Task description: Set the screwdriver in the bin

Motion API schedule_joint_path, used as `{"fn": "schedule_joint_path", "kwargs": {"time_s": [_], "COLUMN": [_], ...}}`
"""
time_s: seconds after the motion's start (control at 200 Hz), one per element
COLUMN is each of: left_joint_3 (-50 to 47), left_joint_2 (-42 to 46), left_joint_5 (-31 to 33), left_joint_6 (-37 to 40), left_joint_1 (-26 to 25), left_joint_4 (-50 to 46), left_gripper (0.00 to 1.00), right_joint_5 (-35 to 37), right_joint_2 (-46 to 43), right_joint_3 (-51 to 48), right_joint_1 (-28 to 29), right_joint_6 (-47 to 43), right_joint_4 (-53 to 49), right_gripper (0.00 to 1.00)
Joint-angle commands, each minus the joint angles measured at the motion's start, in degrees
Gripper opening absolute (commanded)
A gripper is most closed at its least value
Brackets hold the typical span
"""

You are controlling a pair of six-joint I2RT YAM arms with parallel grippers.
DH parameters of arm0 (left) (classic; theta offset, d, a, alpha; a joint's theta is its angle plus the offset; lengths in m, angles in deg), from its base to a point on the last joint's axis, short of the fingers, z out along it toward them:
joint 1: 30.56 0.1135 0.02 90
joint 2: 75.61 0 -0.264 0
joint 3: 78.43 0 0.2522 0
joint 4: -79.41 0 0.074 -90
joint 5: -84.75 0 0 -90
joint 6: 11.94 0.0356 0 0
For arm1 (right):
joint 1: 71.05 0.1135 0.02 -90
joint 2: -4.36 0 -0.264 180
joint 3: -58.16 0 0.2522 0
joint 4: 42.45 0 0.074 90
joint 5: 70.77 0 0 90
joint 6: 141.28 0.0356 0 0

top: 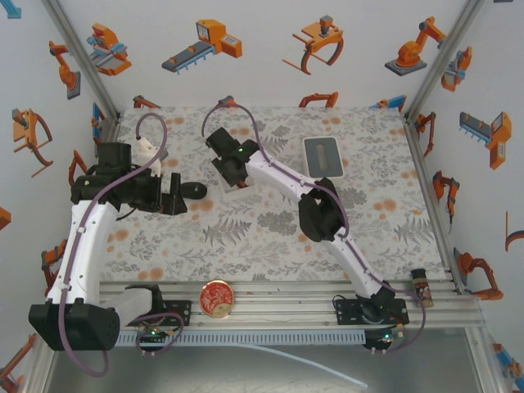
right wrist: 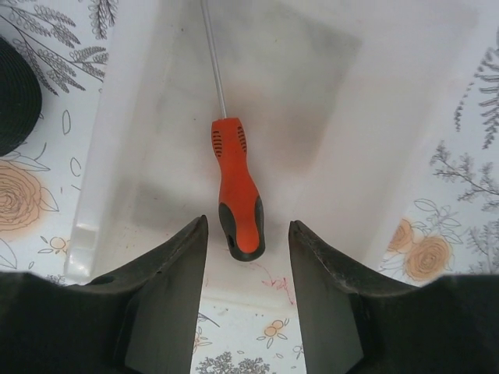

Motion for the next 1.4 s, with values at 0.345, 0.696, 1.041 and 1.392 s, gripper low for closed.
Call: {"fn": "schedule_joint_path", "kwargs": {"time_s": [0.345, 0.696, 1.041, 1.392], "left_joint_3": [-6.75, -24.15, -39.12, -48.45], "left_joint_2": [2.81, 6.01, 4.65, -5.36], "left_joint_5": [18.31, 21.24, 25.31, 25.38], "left_joint_6": [-10.5, -15.94, -15.44, -14.75], "left_joint_1": [-0.29, -0.03, -0.03, 0.07], "left_joint_4": [11.6, 32.01, 60.63, 91.14], "left_gripper": [0.97, 0.97, 0.97, 0.97], "right_joint_5": [3.12, 10.41, 32.56, 22.88], "right_joint_2": [-32.91, -64.93, -96.0, -100.53], "right_joint_3": [-24.38, -66.1, -100.16, -123.47], "right_joint_1": [0.44, -2.4, -8.86, -33.33], "right_joint_6": [8.94, 17.42, 16.4, 2.24], "right_joint_4": [12.55, 24.23, 39.21, 67.87], "right_gripper": [0.65, 0.95, 0.99, 0.99]}}
